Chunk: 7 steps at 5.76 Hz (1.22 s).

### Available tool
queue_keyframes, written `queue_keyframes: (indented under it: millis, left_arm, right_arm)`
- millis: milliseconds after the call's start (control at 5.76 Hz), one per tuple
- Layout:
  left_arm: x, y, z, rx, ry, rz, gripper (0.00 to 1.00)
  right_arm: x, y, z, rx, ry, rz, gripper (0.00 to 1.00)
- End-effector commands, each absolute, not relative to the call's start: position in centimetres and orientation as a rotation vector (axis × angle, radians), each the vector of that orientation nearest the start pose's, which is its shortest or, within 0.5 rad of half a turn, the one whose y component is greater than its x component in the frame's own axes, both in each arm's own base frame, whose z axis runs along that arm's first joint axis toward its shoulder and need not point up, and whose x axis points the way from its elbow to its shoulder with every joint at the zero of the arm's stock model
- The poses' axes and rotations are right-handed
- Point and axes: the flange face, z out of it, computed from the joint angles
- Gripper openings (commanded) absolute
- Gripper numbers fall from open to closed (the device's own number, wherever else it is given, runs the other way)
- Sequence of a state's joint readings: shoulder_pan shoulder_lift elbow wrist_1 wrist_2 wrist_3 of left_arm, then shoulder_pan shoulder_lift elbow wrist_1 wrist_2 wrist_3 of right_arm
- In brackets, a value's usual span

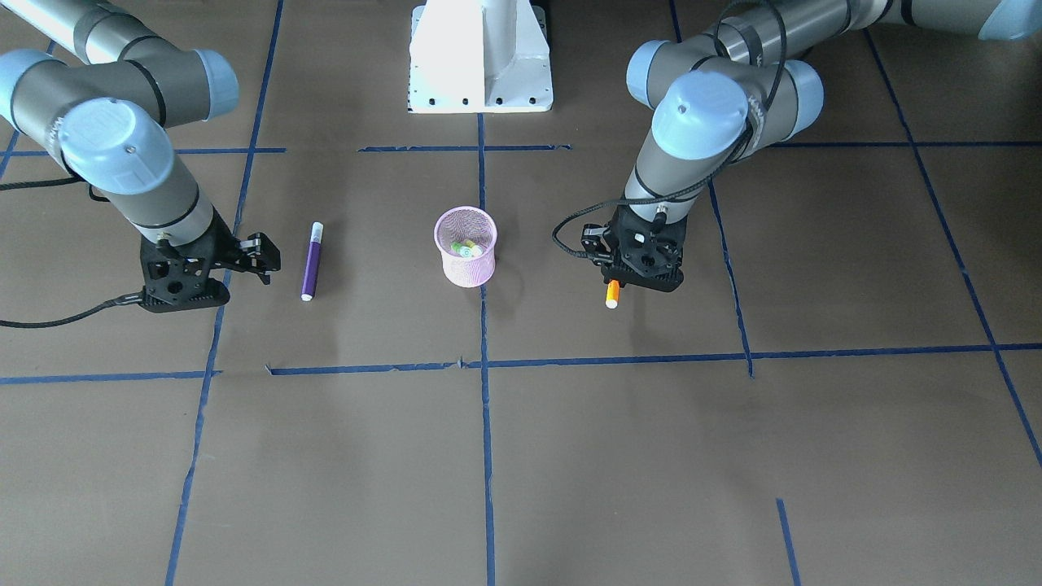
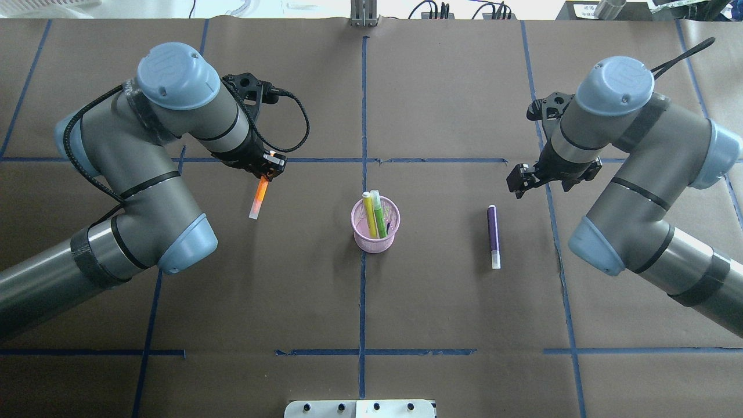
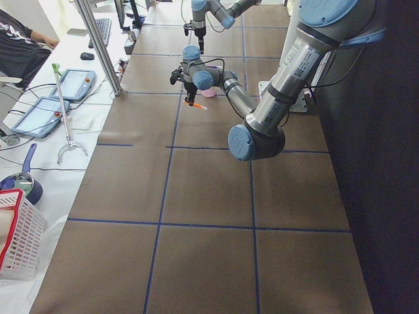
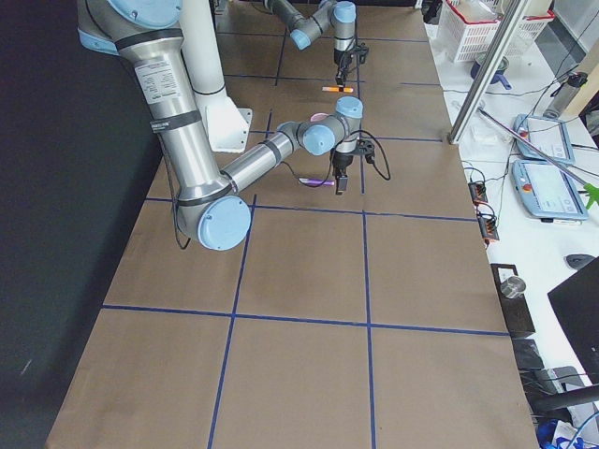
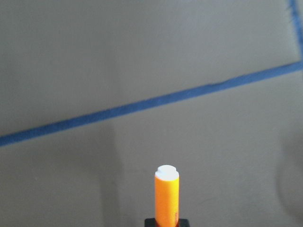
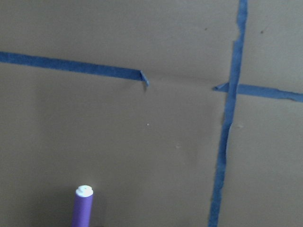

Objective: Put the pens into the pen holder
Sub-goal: 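Lift the orange marker with the left gripper while the right gripper grasps the purple marker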

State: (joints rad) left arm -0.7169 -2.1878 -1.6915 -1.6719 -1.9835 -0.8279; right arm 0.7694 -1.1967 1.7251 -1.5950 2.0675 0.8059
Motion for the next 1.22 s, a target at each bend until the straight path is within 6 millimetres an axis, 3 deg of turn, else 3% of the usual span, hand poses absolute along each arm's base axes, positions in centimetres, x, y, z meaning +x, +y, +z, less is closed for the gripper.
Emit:
queue_keyframes:
  millis: [0, 174, 347, 521, 869, 1042]
  left_arm:
    - [41.8, -49.9, 17.4, 0.405, 0.922, 0.171, 0.00]
    - [41.4, -49.6, 15.7, 0.414, 0.962, 0.101, 0.00]
    - [41.0, -49.5, 12.7, 0.469, 1.044, 0.006, 0.00]
    - [40.3, -49.5, 11.1, 0.527, 1.141, -0.107, 0.00]
    - [41.7, -47.5, 10.0, 0.606, 1.250, -0.255, 0.00]
    - [43.5, -45.8, 9.8, 0.659, 1.286, -0.288, 0.00]
  right_arm:
    - [-45.6, -47.3, 36.1, -0.066, -0.709, -0.091, 1.00]
    - [-46.9, -46.5, 35.2, -0.074, -0.716, -0.093, 1.00]
    - [-47.8, -46.0, 36.1, -0.083, -0.711, -0.103, 1.00]
    - [-47.8, -46.3, 36.7, -0.076, -0.720, -0.103, 1.00]
    - [-47.3, -46.6, 37.2, -0.078, -0.714, -0.093, 1.00]
    - [-47.0, -46.9, 37.2, -0.076, -0.715, -0.088, 1.00]
